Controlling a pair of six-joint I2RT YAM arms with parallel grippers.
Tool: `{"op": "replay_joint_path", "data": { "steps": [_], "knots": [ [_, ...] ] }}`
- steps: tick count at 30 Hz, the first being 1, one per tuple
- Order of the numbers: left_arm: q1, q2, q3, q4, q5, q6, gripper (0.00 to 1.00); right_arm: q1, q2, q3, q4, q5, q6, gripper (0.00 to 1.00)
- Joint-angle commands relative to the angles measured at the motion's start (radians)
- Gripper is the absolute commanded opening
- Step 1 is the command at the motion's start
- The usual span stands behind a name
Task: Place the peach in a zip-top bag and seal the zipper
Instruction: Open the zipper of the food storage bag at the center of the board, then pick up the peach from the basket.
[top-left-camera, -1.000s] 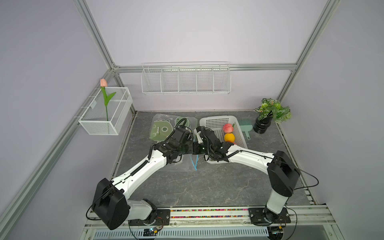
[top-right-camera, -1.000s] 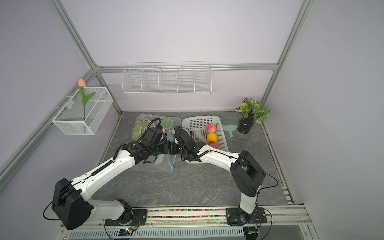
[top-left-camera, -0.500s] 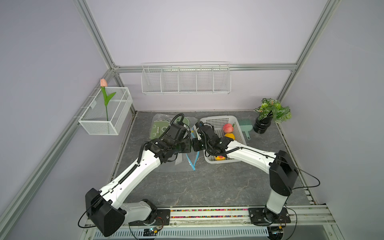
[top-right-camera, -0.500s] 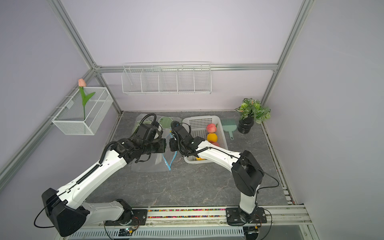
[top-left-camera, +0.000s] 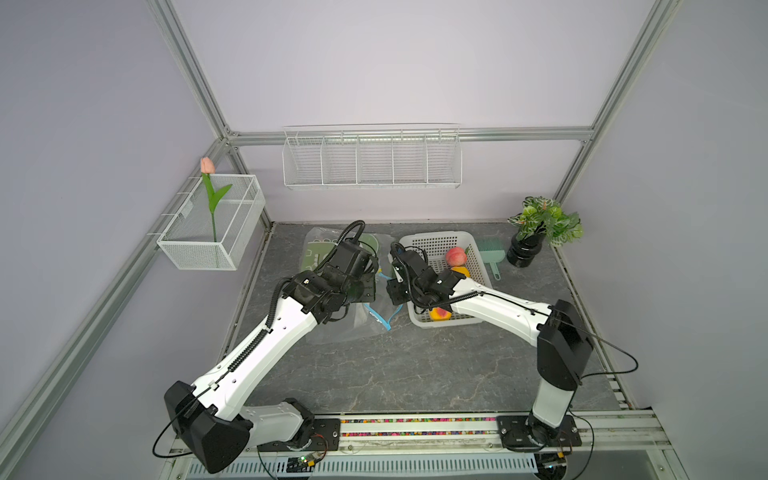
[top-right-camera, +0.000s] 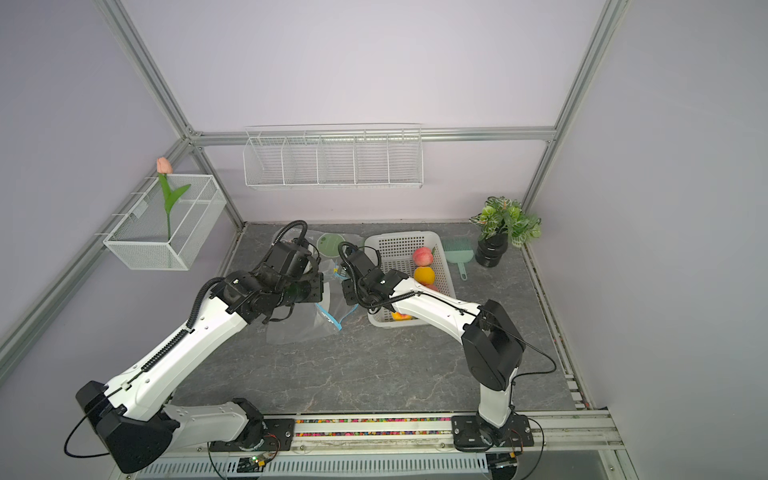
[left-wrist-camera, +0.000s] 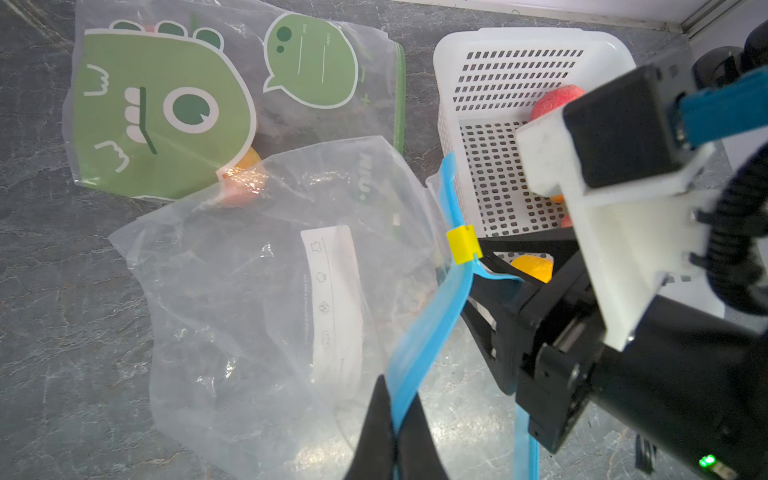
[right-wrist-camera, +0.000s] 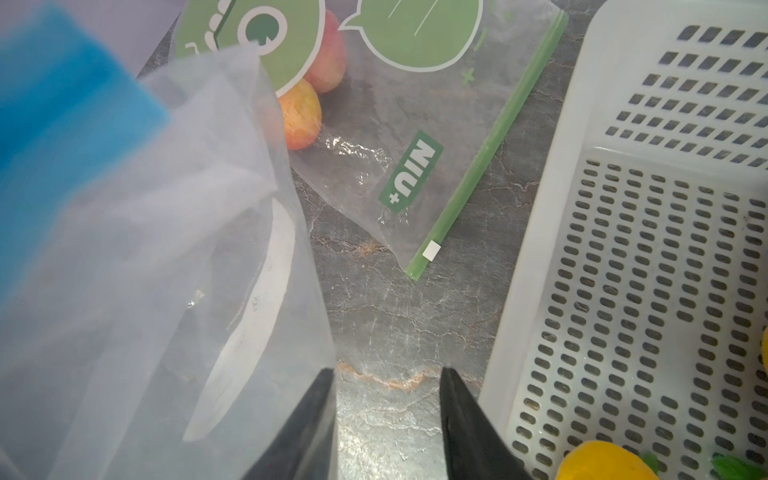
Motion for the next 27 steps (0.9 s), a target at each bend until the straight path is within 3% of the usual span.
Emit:
{"op": "replay_joint_path", "data": {
  "steps": [1,13,23,27],
  "knots": [
    [-0.005,-0.023,0.007,0.000,0.016,0.013,0.00,0.001,0.011,0.016,-0.039,-0.006,-0.034,0.47],
    [-0.006,-0.006,-0.052,0.091,0.119,-0.008,0.00,-0.004,-0.125,-0.072,0.106,-0.220,-0.117,0.60],
    [-0.005,0.009,-0.056,0.084,0.109,-0.020,0.00,-0.038,-0.250,-0.187,0.199,-0.288,-0.121,0.67],
    [-0.005,0.005,-0.055,0.084,0.099,-0.026,0.00,-0.081,-0.330,-0.260,0.210,-0.259,-0.105,0.69]
  ]
}}
